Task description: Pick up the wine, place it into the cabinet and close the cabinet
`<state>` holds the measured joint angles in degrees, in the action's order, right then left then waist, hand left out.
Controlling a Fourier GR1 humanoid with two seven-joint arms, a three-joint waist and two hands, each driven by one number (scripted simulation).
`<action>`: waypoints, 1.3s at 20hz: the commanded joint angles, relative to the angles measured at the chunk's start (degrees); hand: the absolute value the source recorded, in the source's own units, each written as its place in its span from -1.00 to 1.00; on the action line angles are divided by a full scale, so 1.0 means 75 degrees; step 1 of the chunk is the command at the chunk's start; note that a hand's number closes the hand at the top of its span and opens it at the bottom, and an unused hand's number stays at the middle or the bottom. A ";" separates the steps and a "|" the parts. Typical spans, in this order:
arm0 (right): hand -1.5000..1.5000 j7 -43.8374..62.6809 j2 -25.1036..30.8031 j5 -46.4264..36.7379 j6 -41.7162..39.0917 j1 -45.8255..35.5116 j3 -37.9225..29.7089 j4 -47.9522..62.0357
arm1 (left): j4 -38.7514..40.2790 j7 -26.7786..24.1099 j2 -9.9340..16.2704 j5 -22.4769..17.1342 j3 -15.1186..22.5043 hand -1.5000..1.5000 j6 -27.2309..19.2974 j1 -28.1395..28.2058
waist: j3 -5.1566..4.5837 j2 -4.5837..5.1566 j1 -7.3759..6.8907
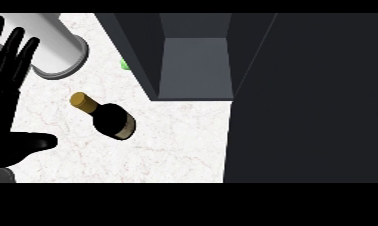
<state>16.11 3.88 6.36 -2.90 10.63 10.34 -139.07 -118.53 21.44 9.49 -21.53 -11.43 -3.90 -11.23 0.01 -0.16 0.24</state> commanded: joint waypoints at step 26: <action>-1.00 0.2340 0.0081 -0.2050 0.1861 -0.0555 0.2632 -0.1709 | -0.0567 0.1837 0.0523 -0.0107 -0.0265 -1.00 -0.0984 -0.0202 | -0.0010 -0.0011 0.0039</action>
<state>30.39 3.16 -0.81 9.84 4.33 26.84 -143.32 -122.92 37.29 15.14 -22.55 -14.22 -12.43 -15.74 -0.05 -0.22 0.54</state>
